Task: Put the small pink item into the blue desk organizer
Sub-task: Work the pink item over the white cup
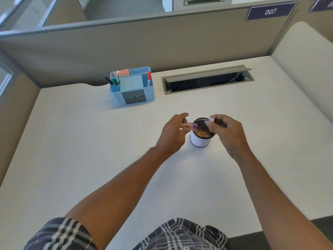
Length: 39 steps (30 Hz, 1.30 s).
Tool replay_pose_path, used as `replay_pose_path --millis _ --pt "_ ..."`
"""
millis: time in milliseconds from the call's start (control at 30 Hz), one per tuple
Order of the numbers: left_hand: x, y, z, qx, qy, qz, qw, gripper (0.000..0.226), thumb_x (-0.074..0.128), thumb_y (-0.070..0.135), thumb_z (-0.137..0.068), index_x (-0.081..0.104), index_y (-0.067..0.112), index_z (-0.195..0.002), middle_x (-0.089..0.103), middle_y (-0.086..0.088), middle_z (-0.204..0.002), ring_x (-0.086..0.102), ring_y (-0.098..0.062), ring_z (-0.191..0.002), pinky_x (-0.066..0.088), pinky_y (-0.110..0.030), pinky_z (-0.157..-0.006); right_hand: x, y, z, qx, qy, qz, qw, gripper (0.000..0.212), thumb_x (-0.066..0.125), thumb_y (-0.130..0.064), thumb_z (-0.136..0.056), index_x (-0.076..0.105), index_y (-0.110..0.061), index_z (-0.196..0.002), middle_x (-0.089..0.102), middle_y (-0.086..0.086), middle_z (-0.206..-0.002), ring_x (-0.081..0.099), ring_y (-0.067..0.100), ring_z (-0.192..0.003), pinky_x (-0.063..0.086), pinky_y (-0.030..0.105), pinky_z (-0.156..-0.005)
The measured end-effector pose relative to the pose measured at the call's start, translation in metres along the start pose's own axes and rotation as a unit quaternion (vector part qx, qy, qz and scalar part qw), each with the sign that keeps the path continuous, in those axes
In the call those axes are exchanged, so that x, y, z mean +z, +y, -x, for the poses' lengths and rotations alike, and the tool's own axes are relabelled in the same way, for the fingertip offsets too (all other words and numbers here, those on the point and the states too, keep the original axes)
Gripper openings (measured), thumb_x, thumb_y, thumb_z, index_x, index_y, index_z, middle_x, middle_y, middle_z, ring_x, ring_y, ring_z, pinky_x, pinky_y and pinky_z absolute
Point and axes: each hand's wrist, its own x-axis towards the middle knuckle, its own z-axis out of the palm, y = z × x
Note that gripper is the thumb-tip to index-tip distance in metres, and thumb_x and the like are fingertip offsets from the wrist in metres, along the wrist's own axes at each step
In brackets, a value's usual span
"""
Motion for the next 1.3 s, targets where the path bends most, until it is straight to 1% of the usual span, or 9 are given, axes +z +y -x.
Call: replay_pose_path --millis 167,267,400,533,600,667,833,933,1300 --pt "0.014 0.025 -0.025 0.054 -0.080 -0.102 0.990 0.056 0.064 0.002 -0.092 0.044 0.012 -0.144 0.071 -0.001 -0.115 0.050 -0.019 -0.113 0.037 -0.023 -0.091 -0.019 0.010 -0.010 -0.007 0.017 0.090 0.996 0.004 0.074 -0.019 -0.089 0.073 -0.020 -0.093 0.076 -0.003 -0.093 0.067 0.008 -0.079 0.047 0.017 -0.071" --pt "0.021 0.033 -0.035 0.053 -0.091 -0.126 0.986 0.058 0.063 -0.002 -0.090 0.045 0.010 -0.144 0.073 -0.003 -0.113 0.048 -0.021 -0.115 0.044 -0.030 -0.092 -0.021 0.015 -0.015 -0.027 0.022 0.144 0.989 0.006 0.073 -0.019 -0.091 0.073 -0.018 -0.096 0.074 -0.006 -0.093 0.067 0.004 -0.081 0.044 0.005 -0.066" --pt "0.024 0.036 -0.037 0.019 -0.090 -0.103 0.990 0.053 0.064 0.003 -0.093 0.047 0.010 -0.142 0.066 -0.010 -0.124 0.049 -0.023 -0.118 0.041 -0.026 -0.089 -0.023 0.021 -0.019 -0.029 0.023 0.158 0.987 0.005 0.072 -0.020 -0.092 0.073 -0.017 -0.097 0.073 -0.006 -0.090 0.063 -0.009 -0.072 0.043 0.003 -0.062" --pt "0.024 0.022 -0.032 -0.044 -0.035 -0.037 0.998 0.039 0.065 0.009 -0.092 0.060 0.019 -0.129 0.068 -0.002 -0.119 0.054 -0.010 -0.100 0.049 -0.029 -0.095 -0.024 0.027 -0.023 -0.010 0.013 0.133 0.991 0.011 0.073 -0.023 -0.092 0.073 -0.019 -0.102 0.076 -0.004 -0.098 0.071 0.011 -0.088 0.050 0.014 -0.071" --pt "0.024 0.014 -0.027 -0.081 0.000 0.018 0.997 0.032 0.068 0.006 -0.089 0.067 0.015 -0.120 0.071 0.001 -0.112 0.059 -0.009 -0.093 0.051 -0.018 -0.085 -0.025 0.027 -0.024 -0.002 0.003 0.099 0.995 0.013 0.073 -0.025 -0.092 0.074 -0.019 -0.104 0.078 -0.003 -0.101 0.073 0.016 -0.093 0.053 0.024 -0.079" --pt "0.022 0.008 -0.019 -0.114 0.026 0.063 0.991 0.029 0.067 0.004 -0.089 0.069 0.015 -0.116 0.071 0.002 -0.108 0.062 -0.011 -0.090 0.047 -0.007 -0.074 -0.024 0.023 -0.023 0.007 -0.009 0.058 0.998 0.013 0.072 -0.026 -0.093 0.075 -0.020 -0.104 0.079 -0.002 -0.099 0.074 0.015 -0.093 0.053 0.024 -0.081" --pt "0.021 0.001 -0.001 -0.144 0.060 0.147 0.977 0.031 0.068 0.000 -0.086 0.068 0.021 -0.109 0.073 0.004 -0.105 0.068 -0.014 -0.098 0.055 -0.028 -0.090 -0.013 0.016 -0.022 0.021 -0.046 -0.001 0.999 0.014 0.075 -0.025 -0.091 0.076 -0.025 -0.105 0.079 0.005 -0.097 0.073 0.015 -0.090 0.056 0.026 -0.088" --pt "0.020 0.000 0.006 -0.143 0.079 0.173 0.971 0.033 0.068 -0.002 -0.086 0.067 0.024 -0.107 0.073 0.005 -0.105 0.068 -0.014 -0.100 0.056 -0.031 -0.092 -0.006 0.013 -0.022 0.017 -0.057 -0.013 0.998 0.015 0.076 -0.021 -0.090 0.076 -0.022 -0.105 0.079 0.005 -0.101 0.072 0.014 -0.092 0.056 0.027 -0.089" --pt "0.012 0.002 0.015 -0.096 0.108 0.133 0.981 0.030 0.067 -0.002 -0.087 0.066 0.016 -0.112 0.072 0.006 -0.105 0.065 -0.004 -0.094 0.049 -0.011 -0.084 0.005 -0.001 -0.016 0.003 -0.095 0.011 0.995 0.012 0.075 -0.019 -0.090 0.079 -0.024 -0.100 0.080 -0.011 -0.094 0.072 0.003 -0.093 0.053 0.019 -0.087"
